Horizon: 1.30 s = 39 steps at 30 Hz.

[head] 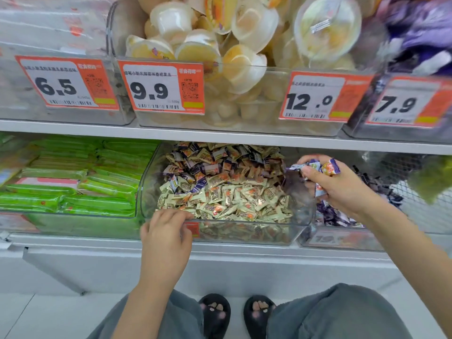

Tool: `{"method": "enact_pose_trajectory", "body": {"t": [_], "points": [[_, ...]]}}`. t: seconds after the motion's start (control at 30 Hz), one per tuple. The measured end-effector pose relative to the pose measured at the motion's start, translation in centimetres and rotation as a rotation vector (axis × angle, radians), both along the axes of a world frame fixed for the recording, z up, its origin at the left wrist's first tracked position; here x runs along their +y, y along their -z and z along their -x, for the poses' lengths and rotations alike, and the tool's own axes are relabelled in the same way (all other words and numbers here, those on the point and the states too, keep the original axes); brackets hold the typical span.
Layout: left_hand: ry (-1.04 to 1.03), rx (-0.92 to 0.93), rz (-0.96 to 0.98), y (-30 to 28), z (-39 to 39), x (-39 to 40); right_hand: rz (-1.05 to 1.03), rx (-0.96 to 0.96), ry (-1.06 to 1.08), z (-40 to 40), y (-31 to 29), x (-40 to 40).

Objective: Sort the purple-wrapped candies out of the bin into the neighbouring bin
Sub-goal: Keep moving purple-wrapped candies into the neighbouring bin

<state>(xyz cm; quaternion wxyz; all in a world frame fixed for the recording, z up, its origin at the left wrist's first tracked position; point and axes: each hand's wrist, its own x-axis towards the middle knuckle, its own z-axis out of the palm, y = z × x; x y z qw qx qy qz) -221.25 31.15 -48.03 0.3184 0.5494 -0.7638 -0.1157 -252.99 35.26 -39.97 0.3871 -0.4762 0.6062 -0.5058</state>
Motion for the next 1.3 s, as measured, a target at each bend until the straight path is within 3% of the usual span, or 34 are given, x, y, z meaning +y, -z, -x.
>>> {"method": "enact_pose_trajectory", "body": {"t": [0.07, 0.17, 0.23, 0.33, 0.43, 0.57, 0.63, 0.7, 0.8, 0.87, 0.97, 1.03, 1.1, 1.17, 1.3], "points": [[-0.006, 0.004, -0.009, 0.1, 0.0, 0.1, 0.012, 0.284, 0.189, 3.0, 0.0, 1.6], [-0.019, 0.02, -0.031, 0.1, 0.1, 0.2, -0.251, 0.7, -0.001, 6.7, 0.8, 3.1], [-0.023, 0.022, -0.04, 0.1, 0.0, 0.2, -0.408, 0.71, -0.1, 8.4, 1.2, 4.1], [-0.011, 0.022, -0.021, 0.4, -0.1, 0.3, -0.25, 0.599, 0.005, 9.8, 1.4, 4.8], [-0.008, 0.025, -0.016, 0.5, -0.2, 0.3, -0.16, 0.664, 0.026, 10.0, 2.6, 4.2], [-0.01, 0.023, -0.016, 0.5, -0.2, 0.3, -0.549, 0.845, -0.411, 8.9, 6.1, 1.8], [0.0, 0.016, -0.001, 0.5, -0.1, 0.3, -0.681, 1.088, -0.43, 9.1, 7.5, 0.4], [0.006, 0.02, -0.005, 0.4, -0.1, 0.3, -0.745, 1.184, -0.321, 9.3, 7.9, -0.5], [0.003, 0.025, -0.014, 0.3, -0.2, 0.4, -0.643, 1.039, -0.167, 8.7, 7.6, -0.5], [0.005, 0.019, -0.017, 0.3, -0.2, 0.5, -0.399, 0.858, 0.017, 7.4, 7.2, 0.3], [0.014, 0.013, 0.002, 0.4, -0.4, 0.3, 0.029, 0.918, 0.295, 3.6, 5.9, 1.3], [0.01, 0.023, 0.005, 0.2, -0.4, 0.3, 0.222, 0.914, 0.353, -0.2, 4.6, 1.0], [0.004, 0.042, 0.004, 0.0, -0.2, 0.5, 0.345, 0.925, 0.282, -4.2, 3.5, -0.4], [0.012, 0.062, 0.016, -0.1, -0.2, 0.6, 0.379, 0.939, 0.081, -8.2, 3.0, -2.7], [0.021, 0.115, 0.025, 0.0, -0.6, 0.4, 0.15, 0.934, -0.337, -13.9, 3.8, -9.5]]}}
